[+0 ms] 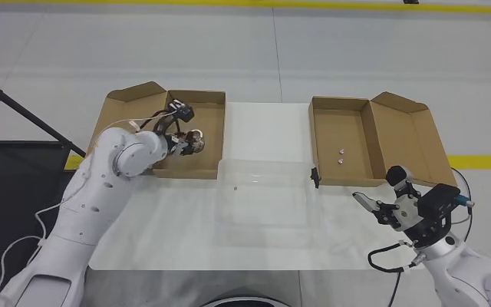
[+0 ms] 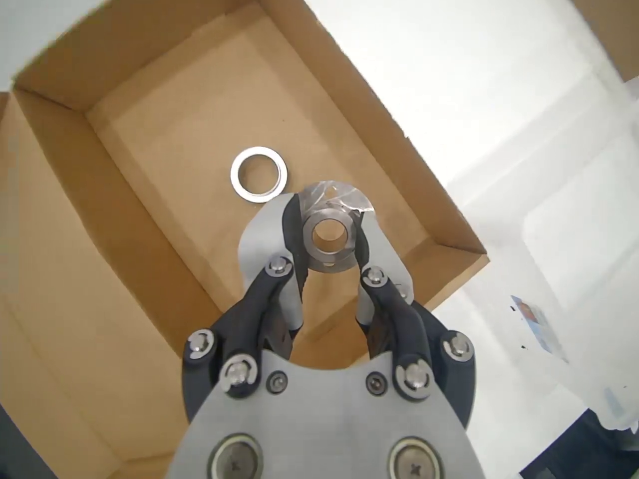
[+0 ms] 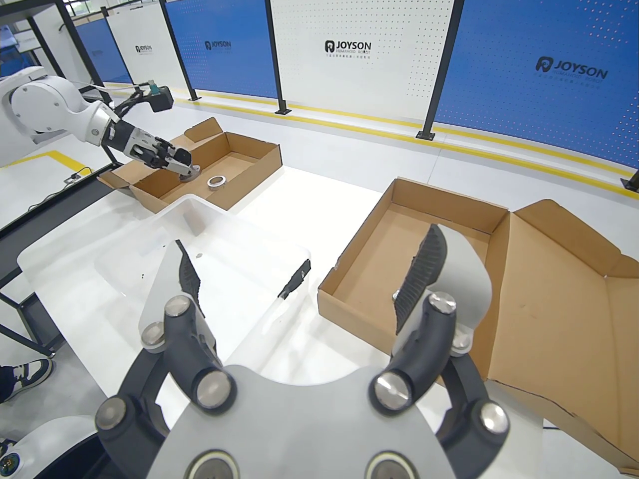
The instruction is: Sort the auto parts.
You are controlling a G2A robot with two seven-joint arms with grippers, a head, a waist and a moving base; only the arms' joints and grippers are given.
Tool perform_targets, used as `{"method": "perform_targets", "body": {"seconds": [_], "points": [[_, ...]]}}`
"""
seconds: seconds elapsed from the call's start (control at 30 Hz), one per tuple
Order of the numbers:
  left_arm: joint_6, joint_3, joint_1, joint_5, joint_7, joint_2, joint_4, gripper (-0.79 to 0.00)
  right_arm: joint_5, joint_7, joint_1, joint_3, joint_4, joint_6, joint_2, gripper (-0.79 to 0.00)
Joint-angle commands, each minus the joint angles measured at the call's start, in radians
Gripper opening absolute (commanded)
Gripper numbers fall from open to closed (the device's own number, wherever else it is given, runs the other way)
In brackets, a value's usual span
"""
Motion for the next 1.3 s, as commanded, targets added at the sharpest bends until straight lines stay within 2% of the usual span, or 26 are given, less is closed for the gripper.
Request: {"method": "perform_targets", "body": {"seconds": [0.0, 0.23, 0.47, 0.53, 0.57, 0.73, 0.8, 0.9, 1.1, 1.27], "points": [[-0.002, 0.033, -0.033, -0.018, -0.024, -0.010, 0.061, -0.785, 0.000, 0.000, 0.000, 0.000, 0.000, 0.000, 0.000, 0.000], [-0.023, 0.110, -0.110, -0.040, 0.014, -0.040, 0.216, -0.785, 0.000, 0.000, 0.000, 0.000, 0.000, 0.000, 0.000, 0.000], [-0.039, 0.179, -0.167, -0.061, 0.043, -0.072, 0.330, -0.785, 0.000, 0.000, 0.000, 0.000, 0.000, 0.000, 0.000, 0.000], [-0.041, 0.194, -0.179, -0.064, 0.046, -0.080, 0.353, -0.705, 0.000, 0.000, 0.000, 0.000, 0.000, 0.000, 0.000, 0.000], [-0.042, 0.201, -0.185, -0.065, 0.048, -0.083, 0.361, -0.597, 0.000, 0.000, 0.000, 0.000, 0.000, 0.000, 0.000, 0.000], [-0.050, 0.214, -0.200, -0.069, 0.058, -0.092, 0.377, -0.394, 0.000, 0.000, 0.000, 0.000, 0.000, 0.000, 0.000, 0.000], [-0.054, 0.211, -0.199, -0.072, 0.065, -0.092, 0.371, -0.179, 0.000, 0.000, 0.000, 0.000, 0.000, 0.000, 0.000, 0.000], [-0.053, 0.203, -0.191, -0.067, 0.063, -0.089, 0.351, -0.009, 0.000, 0.000, 0.000, 0.000, 0.000, 0.000, 0.000, 0.000], [-0.035, 0.164, -0.154, -0.034, 0.065, -0.070, 0.261, 0.000, 0.000, 0.000, 0.000, 0.000, 0.000, 0.000, 0.000, 0.000], [-0.022, 0.076, -0.057, -0.007, 0.113, -0.037, 0.073, 0.000, 0.000, 0.000, 0.000, 0.000, 0.000, 0.000, 0.000, 0.000]]}}
